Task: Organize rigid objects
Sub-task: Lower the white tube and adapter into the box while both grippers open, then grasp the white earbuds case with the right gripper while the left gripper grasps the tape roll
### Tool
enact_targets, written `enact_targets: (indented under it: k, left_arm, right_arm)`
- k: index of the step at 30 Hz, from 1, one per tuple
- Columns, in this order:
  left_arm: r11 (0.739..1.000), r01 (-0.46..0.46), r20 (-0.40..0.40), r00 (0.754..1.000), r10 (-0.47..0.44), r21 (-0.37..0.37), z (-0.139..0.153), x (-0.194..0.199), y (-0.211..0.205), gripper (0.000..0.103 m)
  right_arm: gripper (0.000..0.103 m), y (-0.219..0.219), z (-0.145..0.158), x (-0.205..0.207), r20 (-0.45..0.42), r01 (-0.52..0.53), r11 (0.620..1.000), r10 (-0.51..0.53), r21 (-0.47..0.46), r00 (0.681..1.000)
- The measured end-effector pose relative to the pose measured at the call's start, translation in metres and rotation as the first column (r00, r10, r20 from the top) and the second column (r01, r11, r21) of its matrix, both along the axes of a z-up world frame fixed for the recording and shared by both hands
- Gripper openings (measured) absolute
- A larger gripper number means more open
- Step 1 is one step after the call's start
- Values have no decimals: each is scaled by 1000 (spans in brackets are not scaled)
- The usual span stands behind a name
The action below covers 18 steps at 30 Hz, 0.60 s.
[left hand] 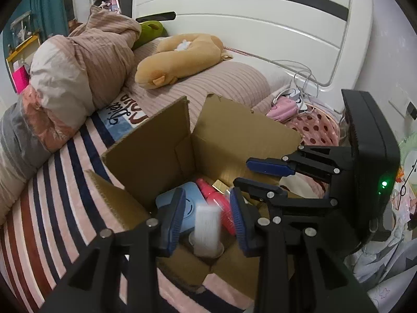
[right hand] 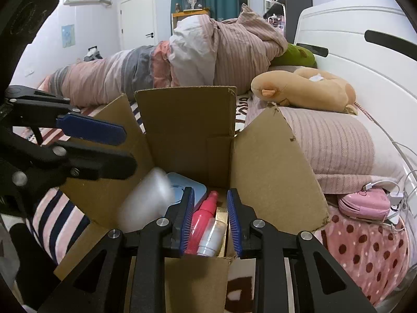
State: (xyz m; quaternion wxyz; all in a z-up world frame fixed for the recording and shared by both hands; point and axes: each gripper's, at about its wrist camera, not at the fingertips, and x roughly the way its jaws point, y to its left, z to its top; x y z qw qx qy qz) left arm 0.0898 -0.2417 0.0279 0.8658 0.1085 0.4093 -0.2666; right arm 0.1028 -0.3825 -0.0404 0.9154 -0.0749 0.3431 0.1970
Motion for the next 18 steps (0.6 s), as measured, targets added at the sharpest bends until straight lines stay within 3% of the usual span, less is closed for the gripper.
enact_targets:
  k: [3,9,14,18]
  left_arm:
    - [1000,-16,13,1000,16,-4,3,-5,10,33]
    - [995,-87,64,994,91,-54,18,-21,52,47]
    - [977,-202,104,972,209,-74,22,-35,110,55]
    - [953,-296,110,947,302,-70,8,-41,156,55]
  right_arm:
    - [22,1,1,-1,0,4,1000,-4,-4,1000]
    - [22,10,12,-9,17,2,1000,-2,-7,1000]
    - [22,35,39,-30,80,-61,997,58,43,995]
    - [23,70,56,-46,113,-152,985,142,81,983]
